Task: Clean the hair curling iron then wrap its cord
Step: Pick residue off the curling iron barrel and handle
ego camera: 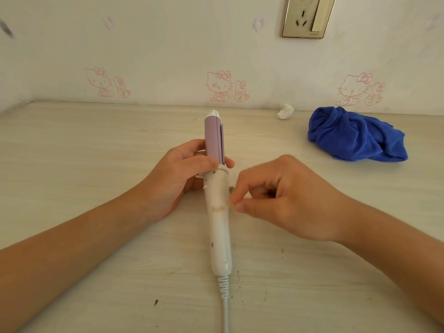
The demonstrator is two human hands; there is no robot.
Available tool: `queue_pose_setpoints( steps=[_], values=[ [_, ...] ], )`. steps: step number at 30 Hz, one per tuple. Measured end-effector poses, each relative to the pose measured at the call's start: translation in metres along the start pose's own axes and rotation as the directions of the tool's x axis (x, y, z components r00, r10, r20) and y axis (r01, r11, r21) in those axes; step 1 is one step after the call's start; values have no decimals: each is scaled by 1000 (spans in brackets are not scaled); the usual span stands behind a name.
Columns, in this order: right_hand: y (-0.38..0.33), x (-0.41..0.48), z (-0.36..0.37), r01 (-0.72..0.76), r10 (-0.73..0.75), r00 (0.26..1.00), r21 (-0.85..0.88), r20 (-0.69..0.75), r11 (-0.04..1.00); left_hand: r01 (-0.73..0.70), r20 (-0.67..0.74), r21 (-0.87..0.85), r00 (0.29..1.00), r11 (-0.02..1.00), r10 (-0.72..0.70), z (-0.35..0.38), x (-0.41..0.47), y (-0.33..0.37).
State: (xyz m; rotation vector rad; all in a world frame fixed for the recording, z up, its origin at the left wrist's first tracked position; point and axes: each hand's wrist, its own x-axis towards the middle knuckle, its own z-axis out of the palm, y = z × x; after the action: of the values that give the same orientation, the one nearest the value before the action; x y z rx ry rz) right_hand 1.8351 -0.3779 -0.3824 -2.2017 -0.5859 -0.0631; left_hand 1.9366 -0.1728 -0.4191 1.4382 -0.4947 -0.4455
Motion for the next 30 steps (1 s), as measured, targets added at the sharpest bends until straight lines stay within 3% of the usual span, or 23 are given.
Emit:
queue_pose_setpoints(
  steps=[2,5,9,13,17,21,25,28,30],
  values=[
    [0,-1,2,9,-9,1000,19,5,1000,-9,0,10,1000,1000,9,-1,0,0],
    [4,4,0,-33,32,990,-10,-138,999,-14,-3,9,1000,1000,14,0,1,-1],
    [1,-1,3,-5,4,1000,52,19,999,-16,-1,31,1000,999,16,-1,0,-3],
    [4,4,4,-23,22,986,-2,-167,1000,-4,-4,22,1000,1000,4,-1,2,-1],
    [2,-1,7,2,-1,999,26,-48,1000,2,-11,39,1000,999,-1,-2,0,-1],
    [4,2,9,-10,11,983,7,-183,1000,22,-12,-51,1000,998,-23,-1,1,4],
    [1,-2,11,9,-7,1000,59,-27,998,38,11,-101,999,994,-37,0,0,7],
    [3,4,10,12,-7,984,30,-177,999,40,19,-111,999,993,-38,0,0,7],
    [5,3,6,-9,16,988,43,-153,999,47,18,-118,999,992,-45,0,0,8]
  ],
)
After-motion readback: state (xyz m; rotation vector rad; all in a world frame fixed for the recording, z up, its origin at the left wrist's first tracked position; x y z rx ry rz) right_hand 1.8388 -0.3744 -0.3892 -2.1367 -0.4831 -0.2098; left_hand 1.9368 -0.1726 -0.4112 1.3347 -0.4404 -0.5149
